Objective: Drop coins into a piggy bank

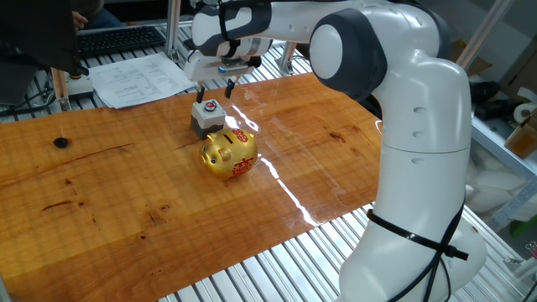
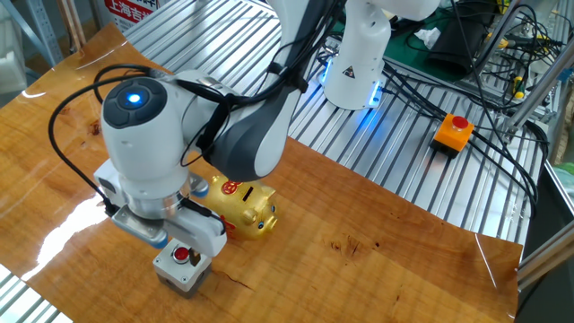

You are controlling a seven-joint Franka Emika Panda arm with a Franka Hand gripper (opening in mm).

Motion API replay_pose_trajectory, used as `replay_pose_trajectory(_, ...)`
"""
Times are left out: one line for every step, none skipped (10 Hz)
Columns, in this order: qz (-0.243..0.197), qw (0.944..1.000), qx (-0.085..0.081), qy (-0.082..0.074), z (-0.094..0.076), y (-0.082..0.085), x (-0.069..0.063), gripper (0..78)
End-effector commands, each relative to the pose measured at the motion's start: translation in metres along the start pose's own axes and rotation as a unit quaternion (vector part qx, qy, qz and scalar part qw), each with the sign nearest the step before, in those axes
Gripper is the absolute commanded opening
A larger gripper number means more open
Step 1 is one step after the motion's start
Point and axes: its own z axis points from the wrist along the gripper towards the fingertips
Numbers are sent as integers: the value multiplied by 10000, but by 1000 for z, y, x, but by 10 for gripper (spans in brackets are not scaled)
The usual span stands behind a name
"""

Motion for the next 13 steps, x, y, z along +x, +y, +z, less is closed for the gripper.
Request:
replay_pose_trajectory(5, 10000, 57, -39, 2, 2, 5, 773)
replay_pose_trajectory(2, 10000, 67, -39, 2, 2, 5, 773)
replay_pose_trajectory(-7, 10000, 87, -39, 2, 2, 5, 773)
replay_pose_trajectory(-11, 9999, 91, -45, 3, 1, 5, 773)
replay_pose_trajectory(-5, 9999, 94, -59, 5, 2, 5, 773)
replay_pose_trajectory(1, 9999, 90, -61, 6, 2, 5, 773)
replay_pose_trajectory(6, 9999, 82, -61, 6, 2, 5, 773)
replay_pose_trajectory(-5, 10000, 75, -52, 7, 1, 5, 773)
replay_pose_trajectory(-2, 10000, 75, -52, 7, 1, 5, 773)
replay_pose_trajectory(-7, 9999, 90, -65, 7, 1, 5, 773)
replay_pose_trajectory(-7, 9999, 106, -70, 7, 1, 5, 773)
replay_pose_trajectory(-8, 9999, 105, -71, 7, 0, 5, 773)
replay_pose_trajectory(-14, 9999, 109, -72, 7, 0, 5, 773)
